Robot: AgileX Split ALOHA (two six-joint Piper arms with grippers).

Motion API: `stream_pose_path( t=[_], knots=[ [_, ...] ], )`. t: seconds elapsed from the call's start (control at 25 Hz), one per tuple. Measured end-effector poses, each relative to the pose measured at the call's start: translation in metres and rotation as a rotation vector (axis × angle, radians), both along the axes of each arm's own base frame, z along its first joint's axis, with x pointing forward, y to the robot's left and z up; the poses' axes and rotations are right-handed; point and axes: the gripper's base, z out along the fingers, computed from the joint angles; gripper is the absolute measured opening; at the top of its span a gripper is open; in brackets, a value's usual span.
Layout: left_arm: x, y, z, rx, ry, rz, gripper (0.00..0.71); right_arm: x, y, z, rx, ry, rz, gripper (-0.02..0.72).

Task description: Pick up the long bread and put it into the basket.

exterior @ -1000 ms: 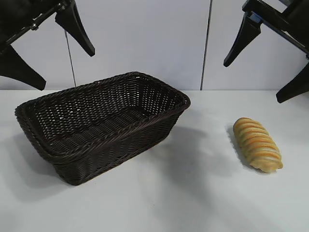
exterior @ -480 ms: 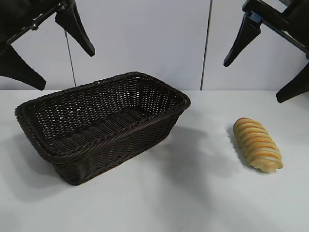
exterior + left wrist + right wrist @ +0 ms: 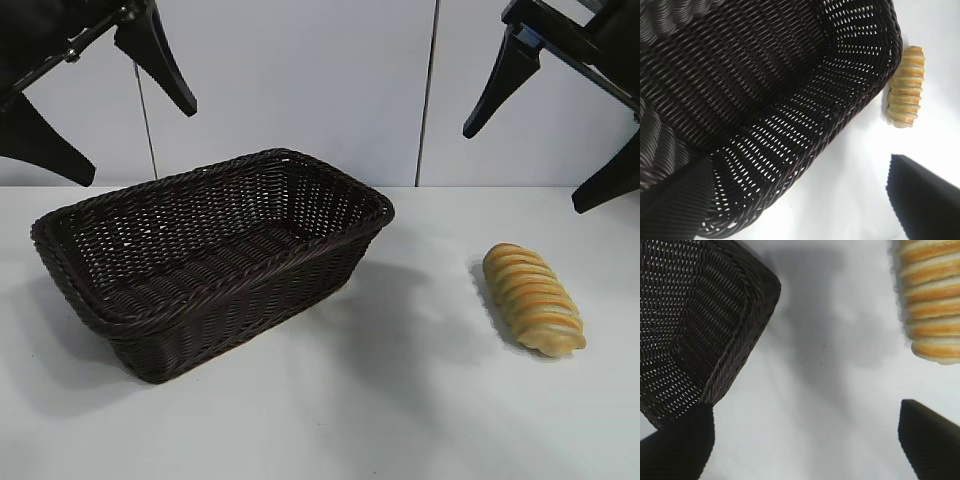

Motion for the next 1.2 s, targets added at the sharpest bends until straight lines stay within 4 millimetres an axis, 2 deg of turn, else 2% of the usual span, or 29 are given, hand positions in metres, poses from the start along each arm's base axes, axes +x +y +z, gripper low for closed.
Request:
stream_pose_path(
  t=[0.28,0.36,0.68,0.96,1.2],
  knots=[
    [-0.015,0.025,0.011,0.226,0.019,0.092,0.666,0.0,0.0,0.0,0.0,0.001,0.0,0.694],
    [-0.02,0.031,0.007,0.281,0.038,0.12,0.666,0.0,0.0,0.0,0.0,0.002,0.001,0.694],
    [-0.035,0.032,-0.042,0.222,0.11,0.192,0.666,-0.001,0.001,0.0,0.001,0.01,0.007,0.694],
    [-0.018,0.022,-0.075,0.151,0.145,0.222,0.666,-0.001,0.001,0.0,0.002,0.013,0.008,0.694],
    [-0.009,0.02,-0.1,0.157,0.185,0.238,0.666,-0.001,0.001,0.0,-0.001,0.01,0.015,0.694]
  ],
)
